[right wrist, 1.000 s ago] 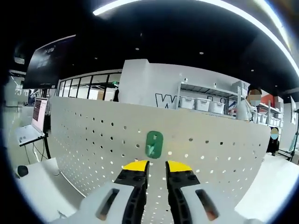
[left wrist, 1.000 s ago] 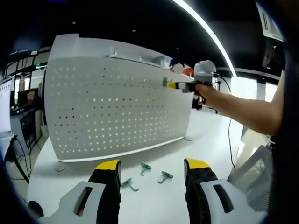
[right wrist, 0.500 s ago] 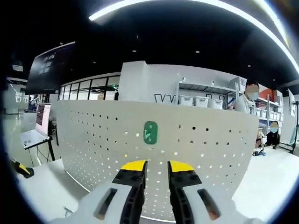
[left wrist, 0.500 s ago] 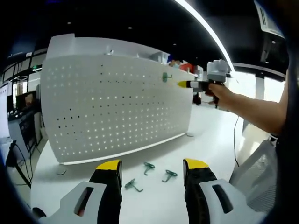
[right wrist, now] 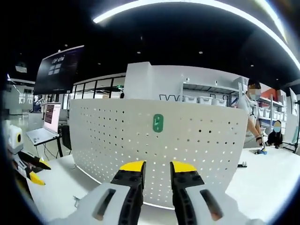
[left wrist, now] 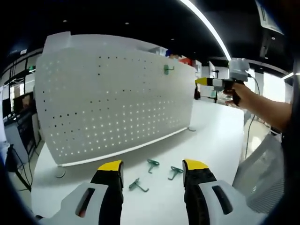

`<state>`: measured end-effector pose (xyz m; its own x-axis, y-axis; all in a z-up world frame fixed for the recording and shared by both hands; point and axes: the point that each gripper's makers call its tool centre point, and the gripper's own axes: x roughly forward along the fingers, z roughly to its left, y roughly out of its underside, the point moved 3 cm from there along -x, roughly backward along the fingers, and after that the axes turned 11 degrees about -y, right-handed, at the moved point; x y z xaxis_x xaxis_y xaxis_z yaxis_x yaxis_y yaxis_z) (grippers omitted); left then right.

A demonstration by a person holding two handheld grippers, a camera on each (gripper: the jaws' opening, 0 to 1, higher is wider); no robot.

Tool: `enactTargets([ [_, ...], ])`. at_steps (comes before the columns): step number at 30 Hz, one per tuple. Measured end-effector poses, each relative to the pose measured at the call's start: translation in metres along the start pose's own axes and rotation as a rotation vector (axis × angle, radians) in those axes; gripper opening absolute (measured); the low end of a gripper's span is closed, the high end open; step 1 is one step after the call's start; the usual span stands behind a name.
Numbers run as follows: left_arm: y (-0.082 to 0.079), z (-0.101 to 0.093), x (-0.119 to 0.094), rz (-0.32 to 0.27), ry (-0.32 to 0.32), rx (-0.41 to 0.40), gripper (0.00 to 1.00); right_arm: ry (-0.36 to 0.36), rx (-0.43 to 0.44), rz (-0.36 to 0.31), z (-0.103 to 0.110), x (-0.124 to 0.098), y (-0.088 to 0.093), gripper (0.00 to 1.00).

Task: Insert the hook assembly into the mounting plate slot until the hook locks in place.

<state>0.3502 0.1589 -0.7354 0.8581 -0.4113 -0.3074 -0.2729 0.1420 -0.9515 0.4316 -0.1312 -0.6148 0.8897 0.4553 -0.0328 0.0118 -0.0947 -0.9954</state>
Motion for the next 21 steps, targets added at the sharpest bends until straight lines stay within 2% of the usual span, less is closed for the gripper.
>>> enactTargets([
  [11,0.011,0.005,0.027,0.055,0.040,0.064,0.49,-0.042,0.013,0.010,0.026,-0.038,0.009,0.21],
  [21,0.035,0.012,0.048,0.134,0.066,0.128,0.46,-0.059,0.011,0.028,0.042,-0.062,0.015,0.21],
])
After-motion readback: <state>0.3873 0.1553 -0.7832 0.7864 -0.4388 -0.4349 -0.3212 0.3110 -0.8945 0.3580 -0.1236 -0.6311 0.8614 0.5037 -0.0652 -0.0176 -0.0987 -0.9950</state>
